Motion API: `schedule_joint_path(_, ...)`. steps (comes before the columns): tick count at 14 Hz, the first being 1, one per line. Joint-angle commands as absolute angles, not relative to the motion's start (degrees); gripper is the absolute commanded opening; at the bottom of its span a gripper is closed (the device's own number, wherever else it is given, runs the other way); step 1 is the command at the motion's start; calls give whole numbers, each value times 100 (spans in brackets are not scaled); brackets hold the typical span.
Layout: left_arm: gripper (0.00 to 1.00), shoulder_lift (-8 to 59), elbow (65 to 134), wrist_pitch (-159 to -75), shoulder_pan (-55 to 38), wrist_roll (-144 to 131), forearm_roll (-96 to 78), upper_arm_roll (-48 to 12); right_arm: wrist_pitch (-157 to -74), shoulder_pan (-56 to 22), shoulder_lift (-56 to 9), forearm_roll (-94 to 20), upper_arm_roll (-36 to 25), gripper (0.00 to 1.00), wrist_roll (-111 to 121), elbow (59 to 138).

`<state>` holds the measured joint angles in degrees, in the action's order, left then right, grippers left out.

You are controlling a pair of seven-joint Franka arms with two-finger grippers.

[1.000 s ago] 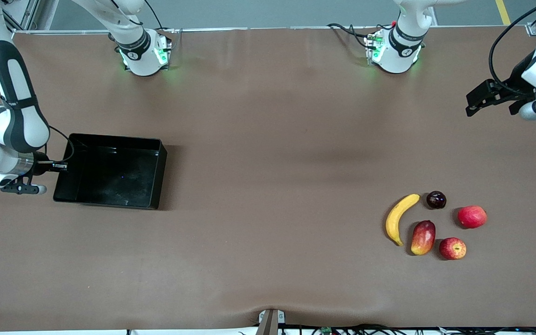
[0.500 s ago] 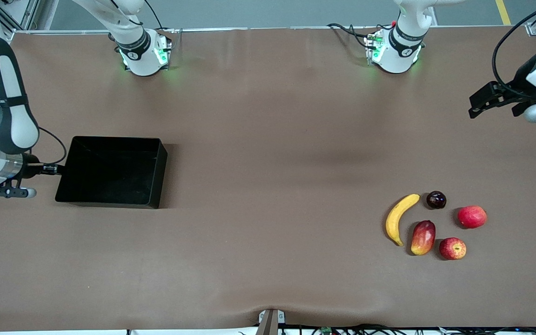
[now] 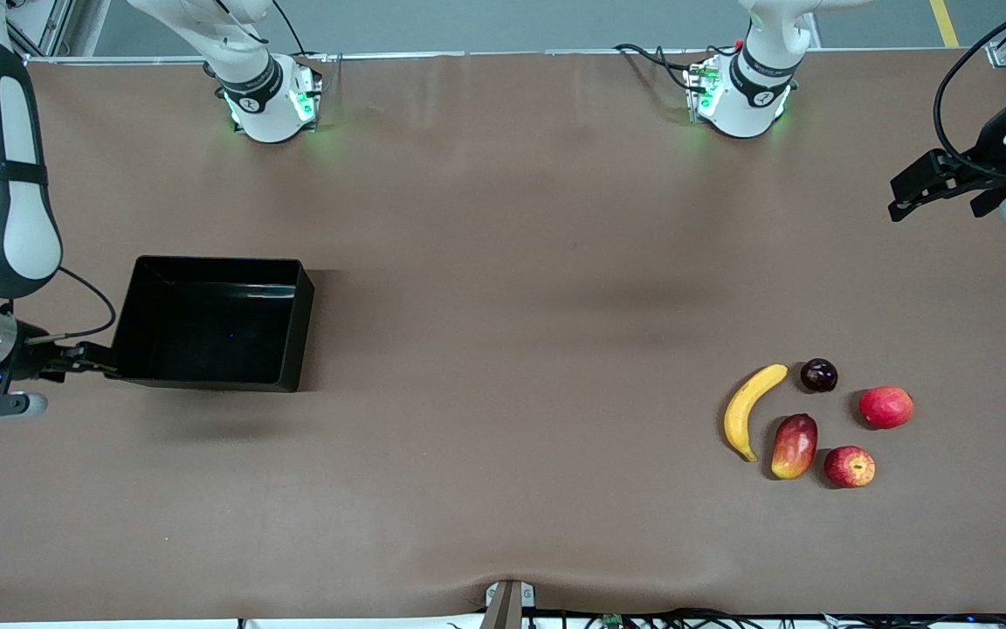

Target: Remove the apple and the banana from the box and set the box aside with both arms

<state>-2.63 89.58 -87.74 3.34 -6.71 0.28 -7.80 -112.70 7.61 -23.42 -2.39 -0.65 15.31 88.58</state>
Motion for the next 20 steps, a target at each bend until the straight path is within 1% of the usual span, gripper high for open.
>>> schedule_joint_path(1, 100, -290, 8903, -8684, 360, -598, 35, -791, -11065, 546, -2663, -255, -105, 100, 1582, 7991)
schedule_joint_path(3, 100, -281, 8903, -8684, 360, -598, 18, -800, -11022, 423, -2611, -308, -62, 100, 1565, 7534)
schedule_joint_path(5, 100, -272, 8903, -8684, 360, -589, 9, -800, -10393, 159, -2575, -264, -70, 100, 1512, 7104)
schedule_joint_path(7, 100, -255, 8877, -8684, 352, -589, 18, -809, -9654, 150, -2532, -264, -79, 100, 1389, 6751)
schedule_joint_path(9, 100, -237, 8859, -8684, 352, -589, 18, -809, -9239, 141, -2085, -298, -70, 100, 1135, 6776)
schedule_joint_path(12, 100, -229, 8842, -8684, 343, -598, 26, -809, -8256, 132, -1566, -299, -70, 100, 949, 6855)
schedule_joint_path(13, 100, -229, 8842, -8684, 343, -598, 26, -817, -7983, 132, -1399, -299, -70, 100, 949, 6925)
schedule_joint_path(14, 100, -229, 8842, -8684, 334, -598, 35, -826, -7893, 114, -1180, -308, -70, 100, 941, 7108)
schedule_joint_path(17, 100, -229, 8842, -8684, 325, -589, 35, -835, -8015, -166, -214, -255, -70, 100, 196, 8258)
schedule_joint_path(20, 100, -220, 8851, -8684, 316, -589, 35, -844, -8146, -237, 402, -194, -62, 100, 176, 8989)
